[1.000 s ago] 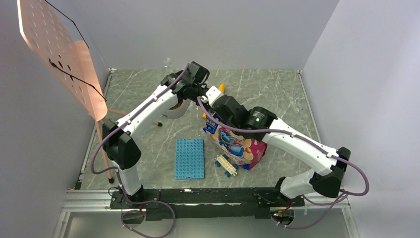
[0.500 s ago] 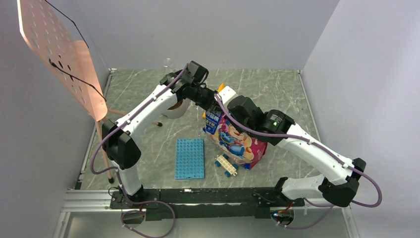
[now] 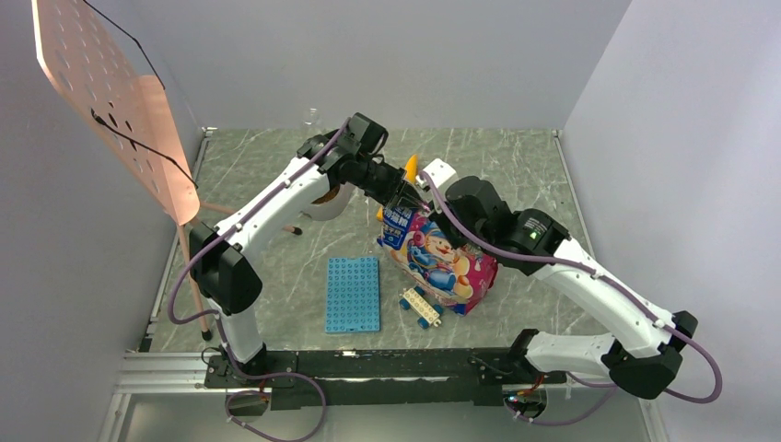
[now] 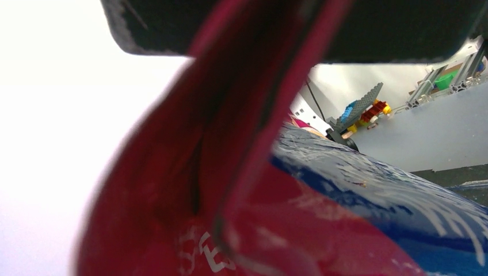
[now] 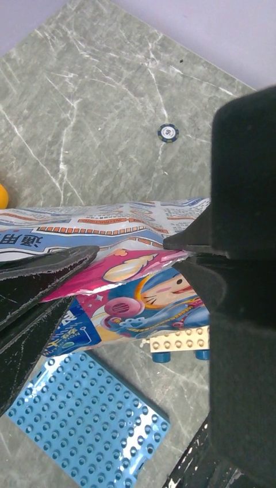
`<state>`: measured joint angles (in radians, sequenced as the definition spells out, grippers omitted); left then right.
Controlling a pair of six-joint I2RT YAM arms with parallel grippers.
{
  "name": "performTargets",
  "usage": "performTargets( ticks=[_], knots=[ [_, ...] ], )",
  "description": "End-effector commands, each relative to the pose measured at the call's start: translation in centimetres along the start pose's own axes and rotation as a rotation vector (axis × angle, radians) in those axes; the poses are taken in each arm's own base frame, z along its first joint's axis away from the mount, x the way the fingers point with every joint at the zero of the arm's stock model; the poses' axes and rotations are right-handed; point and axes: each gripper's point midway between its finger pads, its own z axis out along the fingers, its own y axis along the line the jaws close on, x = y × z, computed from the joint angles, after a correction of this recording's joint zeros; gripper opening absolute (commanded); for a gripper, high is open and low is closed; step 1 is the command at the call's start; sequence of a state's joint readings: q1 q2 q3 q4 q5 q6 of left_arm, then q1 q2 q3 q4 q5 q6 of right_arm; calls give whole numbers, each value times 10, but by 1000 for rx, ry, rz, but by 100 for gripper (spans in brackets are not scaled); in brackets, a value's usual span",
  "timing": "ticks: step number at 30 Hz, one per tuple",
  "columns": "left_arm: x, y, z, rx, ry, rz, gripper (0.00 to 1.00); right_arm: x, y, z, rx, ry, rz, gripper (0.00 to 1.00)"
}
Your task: Serve the pet food
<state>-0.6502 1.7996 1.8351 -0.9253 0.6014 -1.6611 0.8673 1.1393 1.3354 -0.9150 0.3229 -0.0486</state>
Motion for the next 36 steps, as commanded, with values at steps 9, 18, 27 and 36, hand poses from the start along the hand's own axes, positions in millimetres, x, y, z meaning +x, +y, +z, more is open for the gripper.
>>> performTargets(
  ticks=[9,18,27,36],
  knots=[
    [-59,-27,-63,144,-182,-70,0,68,-63,-85,198,55,-33,0],
    [-72,-26,-67,143,-235,-60,0,83,-67,-99,204,49,-29,0],
    [-100,-37,-81,195,-393,38,0,84,-66,-100,195,48,-29,0],
    [-104,-42,-90,255,-418,36,0,91,-72,-108,222,30,-10,0]
  ],
)
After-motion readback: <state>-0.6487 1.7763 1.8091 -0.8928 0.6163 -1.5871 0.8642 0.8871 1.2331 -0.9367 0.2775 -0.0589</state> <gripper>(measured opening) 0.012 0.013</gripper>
